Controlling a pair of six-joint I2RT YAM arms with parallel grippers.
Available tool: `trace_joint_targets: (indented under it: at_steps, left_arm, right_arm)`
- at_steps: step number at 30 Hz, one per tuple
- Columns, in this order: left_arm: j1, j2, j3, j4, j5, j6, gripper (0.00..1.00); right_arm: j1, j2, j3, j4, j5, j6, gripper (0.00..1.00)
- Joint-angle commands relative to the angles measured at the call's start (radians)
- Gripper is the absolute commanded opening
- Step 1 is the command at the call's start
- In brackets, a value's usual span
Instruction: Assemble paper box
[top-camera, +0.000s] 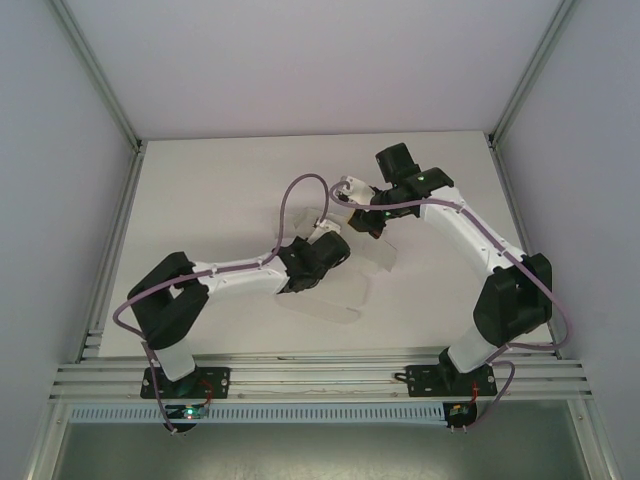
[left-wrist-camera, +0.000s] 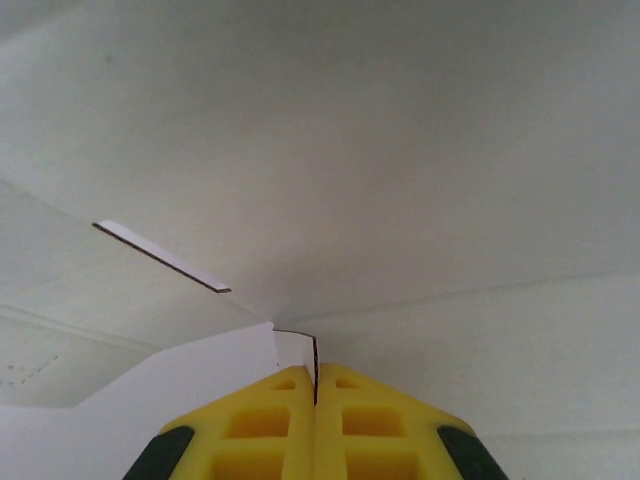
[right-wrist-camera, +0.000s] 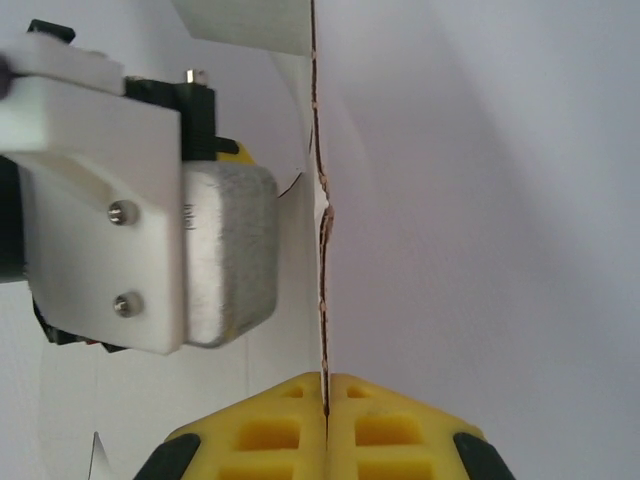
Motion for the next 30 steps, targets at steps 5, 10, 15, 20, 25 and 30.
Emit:
trace_joint_targets:
  at_steps: [5,10,15,20,25,30]
  left_arm:
    - [-0.053,-0.029,0.050,0.152,0.019,-0.088,0.04]
    - [-0.042,-0.114,-0.035,0.148,0.050,-0.099,0.21]
    - [-0.028,-0.229,-0.108,0.072,0.117,-0.128,0.57]
    - [-0.028,-0.388,-0.194,0.010,0.124,-0.156,1.00]
    - [-0.021,-0.537,-0.261,-0.033,0.055,-0.186,1.00]
    - [0.029,-0.628,-0.298,-0.106,0.013,-0.265,1.00]
  right_arm:
    - [0.040,-0.008,-0.006,0.063,-0.074,-0.072,0.00]
    - [0.040,-0.009,-0.048,0.120,0.024,-0.099,0.00]
    - [0.029,0.003,-0.075,0.199,0.053,-0.101,0.00]
    - [0.040,-0.016,-0.158,0.307,0.098,-0.180,0.00]
    - [0.066,-0.075,-0.301,0.505,0.159,-0.274,0.00]
    - [0.073,-0.155,-0.470,0.773,0.181,-0.341,0.00]
